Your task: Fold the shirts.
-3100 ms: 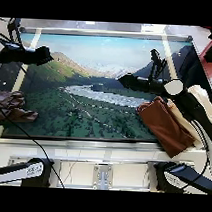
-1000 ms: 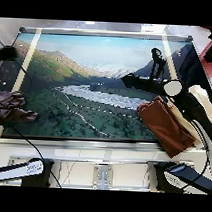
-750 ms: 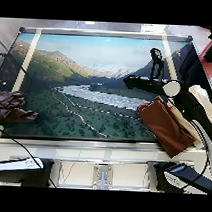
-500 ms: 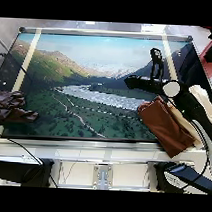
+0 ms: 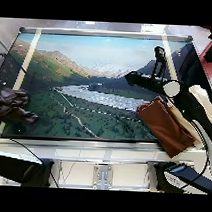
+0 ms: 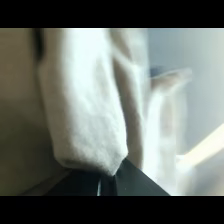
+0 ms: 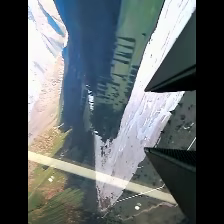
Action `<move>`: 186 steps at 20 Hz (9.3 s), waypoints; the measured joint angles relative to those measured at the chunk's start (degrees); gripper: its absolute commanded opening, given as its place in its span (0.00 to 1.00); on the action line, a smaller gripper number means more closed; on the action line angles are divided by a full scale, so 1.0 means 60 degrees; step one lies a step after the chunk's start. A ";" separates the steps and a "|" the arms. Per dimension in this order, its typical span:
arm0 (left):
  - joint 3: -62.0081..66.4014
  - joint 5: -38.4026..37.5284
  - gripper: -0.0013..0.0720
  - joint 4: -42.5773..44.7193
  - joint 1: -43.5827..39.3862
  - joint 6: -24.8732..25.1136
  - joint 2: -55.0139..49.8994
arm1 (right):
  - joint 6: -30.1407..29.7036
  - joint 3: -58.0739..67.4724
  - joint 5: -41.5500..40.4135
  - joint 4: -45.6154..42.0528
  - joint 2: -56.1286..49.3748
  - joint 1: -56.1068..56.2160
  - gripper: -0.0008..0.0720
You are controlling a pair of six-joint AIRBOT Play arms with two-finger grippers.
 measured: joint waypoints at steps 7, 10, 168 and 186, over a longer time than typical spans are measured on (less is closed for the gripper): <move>0.0073 -0.3756 0.04 -0.4426 -0.2856 0.3348 -0.0087 | 0.0051 0.0000 -0.1042 -0.0528 0.0106 -0.0484 0.54; 0.0073 -0.4747 0.04 -0.4386 -0.5395 0.3745 -0.0095 | 0.0062 0.0000 -0.1155 -0.0597 0.0255 -0.1111 0.54; -0.8699 -0.0812 0.72 -0.5472 -0.7774 0.4699 0.5457 | -0.3016 -0.0758 0.1067 0.3912 -0.1184 -0.1883 0.05; -0.8958 0.1614 0.71 -0.2907 -0.9646 0.0492 0.5133 | -0.3056 -0.0758 0.1282 0.3894 -0.1180 -0.1894 0.05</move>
